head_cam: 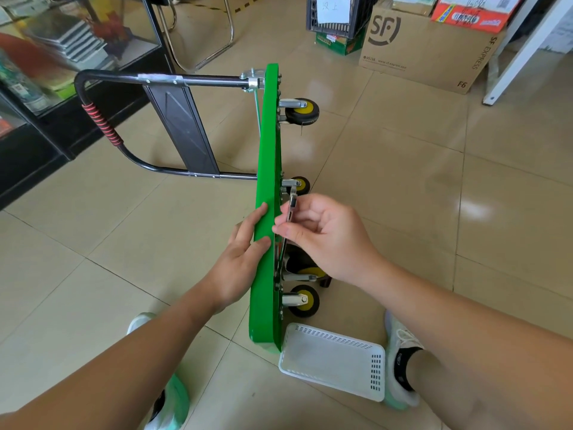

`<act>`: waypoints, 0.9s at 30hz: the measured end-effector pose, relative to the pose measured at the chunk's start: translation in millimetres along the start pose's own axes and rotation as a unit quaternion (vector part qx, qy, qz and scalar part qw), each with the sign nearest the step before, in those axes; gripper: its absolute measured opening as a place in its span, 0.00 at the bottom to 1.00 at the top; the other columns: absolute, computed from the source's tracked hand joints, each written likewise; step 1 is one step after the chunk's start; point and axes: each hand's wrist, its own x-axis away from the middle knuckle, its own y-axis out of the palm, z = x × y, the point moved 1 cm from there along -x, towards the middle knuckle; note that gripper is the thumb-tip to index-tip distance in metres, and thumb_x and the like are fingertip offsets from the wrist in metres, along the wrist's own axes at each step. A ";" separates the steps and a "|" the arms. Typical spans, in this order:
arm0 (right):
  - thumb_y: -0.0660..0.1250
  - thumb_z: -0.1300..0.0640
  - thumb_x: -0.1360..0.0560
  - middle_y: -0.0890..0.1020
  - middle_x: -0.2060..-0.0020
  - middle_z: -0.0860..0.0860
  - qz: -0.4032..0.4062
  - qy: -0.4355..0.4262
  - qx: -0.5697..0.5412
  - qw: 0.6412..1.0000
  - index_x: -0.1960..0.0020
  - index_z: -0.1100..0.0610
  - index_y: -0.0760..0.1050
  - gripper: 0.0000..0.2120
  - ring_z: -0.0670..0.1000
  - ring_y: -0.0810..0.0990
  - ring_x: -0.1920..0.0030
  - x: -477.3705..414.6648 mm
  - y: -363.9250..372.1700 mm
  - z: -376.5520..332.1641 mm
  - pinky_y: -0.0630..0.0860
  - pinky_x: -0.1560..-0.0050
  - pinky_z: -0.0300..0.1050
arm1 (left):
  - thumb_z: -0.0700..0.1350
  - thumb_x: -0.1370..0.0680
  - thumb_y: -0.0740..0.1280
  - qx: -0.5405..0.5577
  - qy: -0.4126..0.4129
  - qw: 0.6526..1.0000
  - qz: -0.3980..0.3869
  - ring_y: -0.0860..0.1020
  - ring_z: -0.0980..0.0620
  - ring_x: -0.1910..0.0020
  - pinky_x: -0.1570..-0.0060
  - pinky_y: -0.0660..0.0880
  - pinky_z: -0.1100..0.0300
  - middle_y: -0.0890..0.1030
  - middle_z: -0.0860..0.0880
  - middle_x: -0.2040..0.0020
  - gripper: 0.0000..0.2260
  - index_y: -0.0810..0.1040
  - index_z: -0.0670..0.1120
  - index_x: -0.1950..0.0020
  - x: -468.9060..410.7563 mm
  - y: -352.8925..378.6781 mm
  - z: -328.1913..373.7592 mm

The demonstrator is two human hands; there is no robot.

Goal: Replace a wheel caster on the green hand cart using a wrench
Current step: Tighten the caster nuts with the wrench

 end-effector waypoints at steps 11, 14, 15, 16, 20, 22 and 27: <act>0.71 0.68 0.24 0.86 0.57 0.55 0.031 0.147 -0.068 0.986 0.47 0.61 0.80 0.07 0.53 0.87 0.56 -34.4 -2.9 17.6 0.84 0.55 0.44 | 0.47 0.13 0.57 0.003 -0.006 1.000 -0.010 0.69 0.75 0.39 0.32 0.68 0.60 0.64 0.60 0.29 0.24 0.57 0.67 0.20 1.2 -1.2 2.4; 0.71 0.68 0.24 0.85 0.56 0.58 0.045 0.172 -0.089 0.980 0.48 0.62 0.80 0.07 0.55 0.87 0.55 -36.6 -7.1 15.6 0.84 0.56 0.44 | 0.47 0.13 0.56 -0.004 -0.002 1.000 -0.010 0.69 0.74 0.39 0.34 0.68 0.62 0.64 0.60 0.28 0.24 0.56 0.68 0.20 1.3 -0.2 2.4; 0.71 0.69 0.24 0.85 0.56 0.58 0.052 0.168 -0.097 0.980 0.48 0.62 0.79 0.07 0.55 0.87 0.55 -37.0 -9.8 11.4 0.84 0.55 0.44 | 0.48 0.13 0.56 -0.006 -0.001 1.000 -0.010 0.69 0.73 0.38 0.34 0.69 0.61 0.63 0.60 0.28 0.24 0.56 0.68 0.20 1.6 -0.2 1.6; 0.71 0.68 0.25 0.85 0.57 0.57 0.060 0.154 -0.102 0.981 0.47 0.62 0.79 0.07 0.55 0.87 0.55 -36.8 -12.6 5.1 0.84 0.54 0.45 | 0.48 0.13 0.56 -0.006 -0.001 1.000 -0.010 0.69 0.71 0.37 0.33 0.69 0.60 0.63 0.59 0.27 0.24 0.56 0.68 0.21 2.0 -0.5 0.9; 0.73 0.66 0.26 0.87 0.55 0.54 0.037 0.040 -0.058 0.997 0.47 0.57 0.79 0.10 0.54 0.87 0.50 -15.5 -17.1 -25.8 0.83 0.49 0.46 | 0.50 0.13 0.56 -0.003 0.000 1.000 -0.008 0.68 0.64 0.32 0.30 0.68 0.55 0.63 0.58 0.26 0.24 0.56 0.69 0.21 3.8 -1.1 0.1; 0.73 0.68 0.26 0.87 0.53 0.54 0.015 -0.003 -0.029 0.999 0.48 0.56 0.80 0.11 0.54 0.86 0.49 7.0 -13.7 -31.2 0.82 0.47 0.45 | 0.48 0.13 0.56 -0.004 0.002 1.000 -0.004 0.67 0.68 0.33 0.33 0.67 0.62 0.62 0.57 0.25 0.24 0.56 0.68 0.20 4.1 -0.7 0.1; 0.73 0.71 0.28 0.87 0.53 0.55 0.000 -0.056 -0.001 0.998 0.50 0.56 0.80 0.13 0.51 0.86 0.50 46.2 -1.7 -22.1 0.81 0.47 0.41 | 0.47 0.13 0.56 0.002 -0.001 1.000 0.008 0.69 0.75 0.40 0.44 0.67 0.73 0.63 0.57 0.25 0.23 0.57 0.69 0.22 3.3 1.5 -0.5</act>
